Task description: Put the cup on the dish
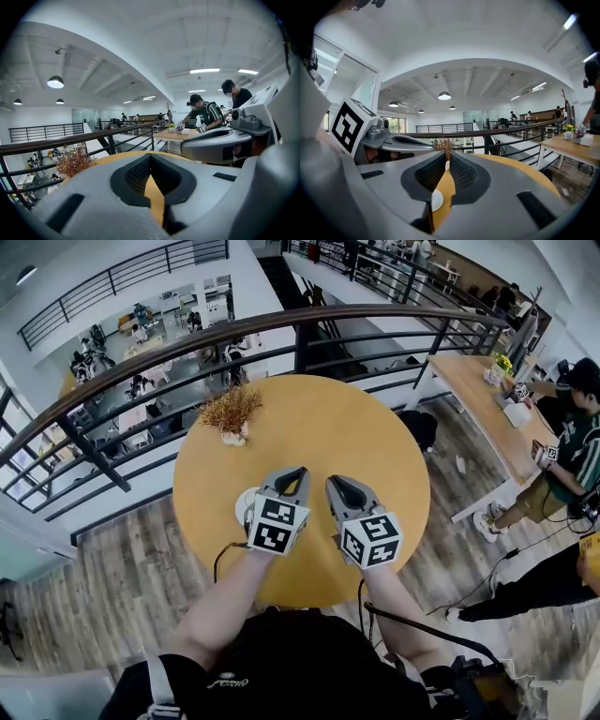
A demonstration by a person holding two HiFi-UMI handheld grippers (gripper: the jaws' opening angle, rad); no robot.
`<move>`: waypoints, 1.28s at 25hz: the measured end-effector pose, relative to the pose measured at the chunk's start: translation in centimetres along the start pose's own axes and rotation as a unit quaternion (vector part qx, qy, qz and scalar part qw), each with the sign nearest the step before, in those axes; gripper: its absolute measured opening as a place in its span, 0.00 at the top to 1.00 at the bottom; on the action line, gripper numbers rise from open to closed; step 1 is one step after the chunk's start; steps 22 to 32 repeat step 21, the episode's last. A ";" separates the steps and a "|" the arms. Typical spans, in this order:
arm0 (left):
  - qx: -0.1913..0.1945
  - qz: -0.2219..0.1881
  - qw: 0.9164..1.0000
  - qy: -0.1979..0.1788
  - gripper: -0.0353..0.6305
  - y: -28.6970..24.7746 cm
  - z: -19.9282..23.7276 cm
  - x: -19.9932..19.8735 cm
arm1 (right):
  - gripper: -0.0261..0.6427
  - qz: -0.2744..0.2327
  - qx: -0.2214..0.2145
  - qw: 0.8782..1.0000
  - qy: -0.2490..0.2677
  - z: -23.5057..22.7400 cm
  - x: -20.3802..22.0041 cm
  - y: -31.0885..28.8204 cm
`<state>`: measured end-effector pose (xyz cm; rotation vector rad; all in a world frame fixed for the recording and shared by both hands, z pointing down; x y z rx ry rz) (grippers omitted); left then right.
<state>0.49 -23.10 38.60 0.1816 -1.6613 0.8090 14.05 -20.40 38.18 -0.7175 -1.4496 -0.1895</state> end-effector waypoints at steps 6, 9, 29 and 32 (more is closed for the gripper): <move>-0.004 0.002 1.000 0.003 0.94 -0.1 0.2 0.3 | 0.92 0.003 0.000 1.000 0.000 -0.1 0.1 -0.2; -0.002 0.002 1.000 0.004 0.94 -0.2 0.2 0.6 | 0.92 0.006 -0.004 1.000 0.001 0.0 0.5 -0.4; 0.001 0.006 1.000 0.003 0.94 0.0 0.0 0.4 | 0.92 0.013 -0.002 1.000 0.004 -0.2 0.5 0.0; 0.001 0.006 1.000 0.003 0.94 0.0 0.0 0.4 | 0.92 0.013 -0.002 1.000 0.004 -0.2 0.5 0.0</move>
Point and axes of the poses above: the fingertips, and each gripper's own axes: y backward along the fingers, z to its left, x out of its underside, the point moved 8 cm from there along y, backward along the fingers, and after that the axes turned 9 degrees about z, right-handed, at the moved point
